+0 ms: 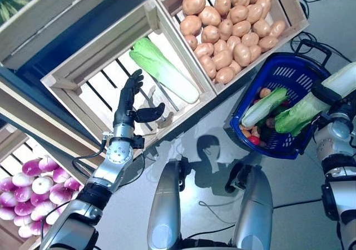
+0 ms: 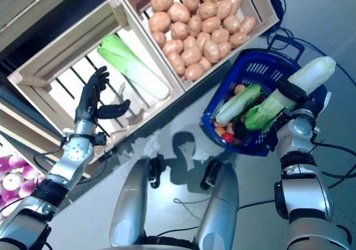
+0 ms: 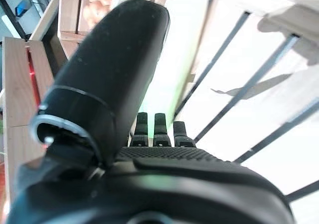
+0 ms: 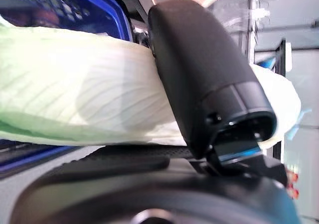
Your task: Put vegetables into the basket
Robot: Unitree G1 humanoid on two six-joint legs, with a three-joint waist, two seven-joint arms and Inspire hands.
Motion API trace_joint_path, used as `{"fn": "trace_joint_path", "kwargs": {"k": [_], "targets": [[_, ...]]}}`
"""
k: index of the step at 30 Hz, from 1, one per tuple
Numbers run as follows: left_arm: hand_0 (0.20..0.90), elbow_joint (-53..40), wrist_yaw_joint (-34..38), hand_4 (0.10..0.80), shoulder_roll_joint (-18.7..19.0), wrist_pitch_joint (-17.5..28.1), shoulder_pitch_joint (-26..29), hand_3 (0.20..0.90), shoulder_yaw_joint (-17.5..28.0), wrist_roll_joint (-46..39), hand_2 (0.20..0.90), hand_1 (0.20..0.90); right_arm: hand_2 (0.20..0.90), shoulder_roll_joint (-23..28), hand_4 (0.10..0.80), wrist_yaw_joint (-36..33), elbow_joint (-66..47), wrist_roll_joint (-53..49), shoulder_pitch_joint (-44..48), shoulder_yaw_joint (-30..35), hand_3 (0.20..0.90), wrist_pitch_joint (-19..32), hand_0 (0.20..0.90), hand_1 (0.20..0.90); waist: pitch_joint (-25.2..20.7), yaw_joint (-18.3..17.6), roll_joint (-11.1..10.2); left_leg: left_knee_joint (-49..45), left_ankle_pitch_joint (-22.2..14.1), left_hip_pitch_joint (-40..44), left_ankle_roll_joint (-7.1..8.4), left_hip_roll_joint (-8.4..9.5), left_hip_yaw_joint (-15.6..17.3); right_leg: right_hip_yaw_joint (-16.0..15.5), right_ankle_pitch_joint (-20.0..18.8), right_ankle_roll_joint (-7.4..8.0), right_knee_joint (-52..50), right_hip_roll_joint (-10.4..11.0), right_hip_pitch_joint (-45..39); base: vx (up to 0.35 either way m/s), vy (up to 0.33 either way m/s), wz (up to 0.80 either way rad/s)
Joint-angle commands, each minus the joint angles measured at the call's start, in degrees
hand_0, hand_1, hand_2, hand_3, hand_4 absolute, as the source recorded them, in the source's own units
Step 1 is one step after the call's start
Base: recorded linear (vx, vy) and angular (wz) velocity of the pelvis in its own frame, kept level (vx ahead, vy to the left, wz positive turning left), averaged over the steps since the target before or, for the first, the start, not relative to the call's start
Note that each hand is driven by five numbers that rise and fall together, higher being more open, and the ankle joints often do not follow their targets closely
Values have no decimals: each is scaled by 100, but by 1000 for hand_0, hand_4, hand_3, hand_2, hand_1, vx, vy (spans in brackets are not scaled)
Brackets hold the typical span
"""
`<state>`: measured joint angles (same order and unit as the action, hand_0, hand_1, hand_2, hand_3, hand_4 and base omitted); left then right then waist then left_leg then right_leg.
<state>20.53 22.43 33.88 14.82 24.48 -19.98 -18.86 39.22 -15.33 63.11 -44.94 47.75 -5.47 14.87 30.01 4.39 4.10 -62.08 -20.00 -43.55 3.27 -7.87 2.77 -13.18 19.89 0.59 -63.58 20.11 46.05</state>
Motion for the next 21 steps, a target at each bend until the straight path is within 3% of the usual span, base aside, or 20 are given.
{"fn": "trace_joint_path", "kwargs": {"k": [1,13,21], "targets": [[900,-631,288,800,368,898,412,900,138,-56,900,900,900,726,800,228,-82,117,846,-169,900,539,900,900,-53,45,82,-16,-393,199,-108,59,-85,300,107,71,51,43,-425,11,2,3],[900,-620,553,800,618,1069,438,900,180,327,900,900,900,750,800,527,31,35,819,-177,900,370,900,900,-158,64,56,224,-329,424,-48,-2,-99,310,73,147,173,-1,-568,48,6,1],[900,77,1421,800,1385,589,947,900,335,1614,900,900,900,784,800,858,274,-88,705,-277,900,171,900,900,-265,-29,15,541,-212,690,13,-156,9,390,21,191,368,-54,-729,38,36,-2]]}}
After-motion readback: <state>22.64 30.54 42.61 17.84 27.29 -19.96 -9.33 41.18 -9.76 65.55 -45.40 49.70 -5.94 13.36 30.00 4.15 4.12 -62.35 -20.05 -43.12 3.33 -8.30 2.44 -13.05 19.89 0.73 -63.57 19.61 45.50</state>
